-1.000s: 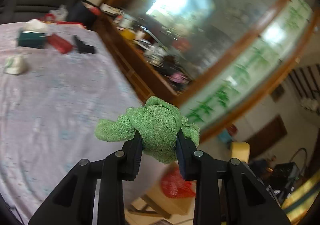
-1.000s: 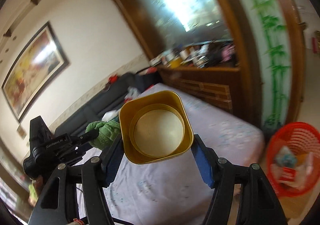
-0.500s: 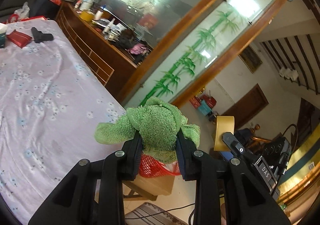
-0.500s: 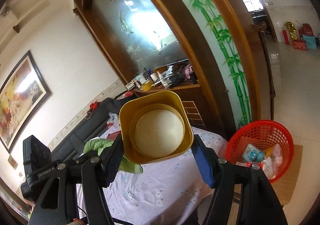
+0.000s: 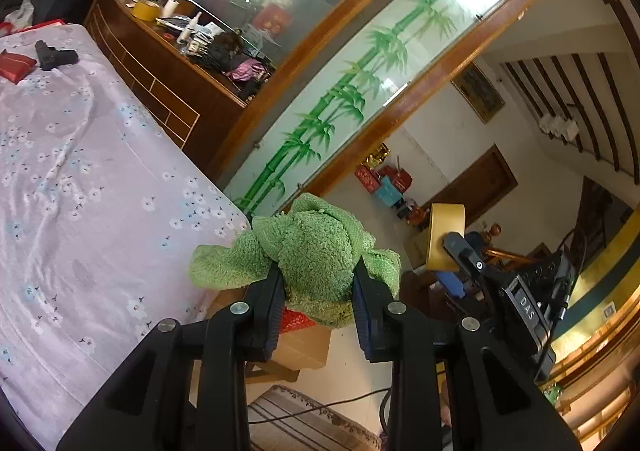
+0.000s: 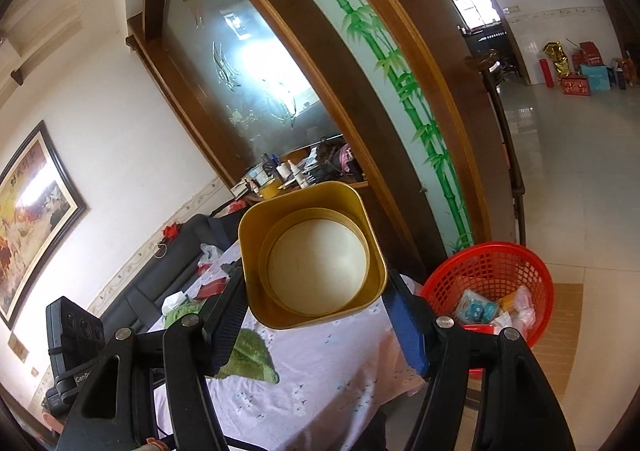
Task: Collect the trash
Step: 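Carry the yellow container and green towel over the red wastebasket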
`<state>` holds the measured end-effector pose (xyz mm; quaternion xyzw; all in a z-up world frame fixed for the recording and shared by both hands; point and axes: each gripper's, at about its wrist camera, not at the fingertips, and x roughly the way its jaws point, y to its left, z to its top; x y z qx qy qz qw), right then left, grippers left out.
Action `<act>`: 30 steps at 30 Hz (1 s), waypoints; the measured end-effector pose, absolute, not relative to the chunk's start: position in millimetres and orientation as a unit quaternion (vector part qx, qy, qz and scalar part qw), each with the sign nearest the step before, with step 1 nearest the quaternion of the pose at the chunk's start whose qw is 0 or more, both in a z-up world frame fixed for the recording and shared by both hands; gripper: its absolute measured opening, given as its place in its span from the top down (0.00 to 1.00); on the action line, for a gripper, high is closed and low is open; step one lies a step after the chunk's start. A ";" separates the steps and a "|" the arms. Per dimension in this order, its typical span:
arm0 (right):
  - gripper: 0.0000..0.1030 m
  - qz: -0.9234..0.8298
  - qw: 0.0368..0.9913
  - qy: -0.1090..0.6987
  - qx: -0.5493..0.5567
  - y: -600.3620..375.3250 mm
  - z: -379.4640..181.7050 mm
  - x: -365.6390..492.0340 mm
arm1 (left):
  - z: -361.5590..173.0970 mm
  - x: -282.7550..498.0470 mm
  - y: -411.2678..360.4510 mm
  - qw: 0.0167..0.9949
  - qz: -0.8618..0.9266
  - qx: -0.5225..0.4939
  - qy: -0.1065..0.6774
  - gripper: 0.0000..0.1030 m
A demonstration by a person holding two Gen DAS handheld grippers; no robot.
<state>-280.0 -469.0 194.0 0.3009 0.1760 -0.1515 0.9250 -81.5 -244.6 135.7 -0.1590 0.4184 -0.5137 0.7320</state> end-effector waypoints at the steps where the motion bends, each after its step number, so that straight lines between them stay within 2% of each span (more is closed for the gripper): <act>1: 0.31 -0.155 0.925 0.175 0.300 -470.6 193.9 -281.1 | 136.2 -83.1 -244.9 0.733 -0.515 -0.156 0.416 0.72; 7: 0.31 -0.138 0.929 0.185 0.289 -474.6 176.9 -277.0 | 126.6 -91.1 -248.5 0.745 -0.514 -0.140 0.402 0.72; 12: 0.31 -0.129 0.926 0.200 0.293 -481.8 153.6 -278.3 | 108.9 -86.9 -262.8 0.740 -0.505 -0.134 0.424 0.72; 23: 0.31 -0.170 0.915 0.186 0.315 -535.1 130.2 -314.3 | 90.7 -97.8 -354.2 0.710 -0.541 -0.068 0.445 0.72; 30: 0.31 -0.185 0.906 0.187 0.332 -562.4 113.4 -323.4 | 79.8 -104.9 -387.1 0.711 -0.541 -0.042 0.447 0.72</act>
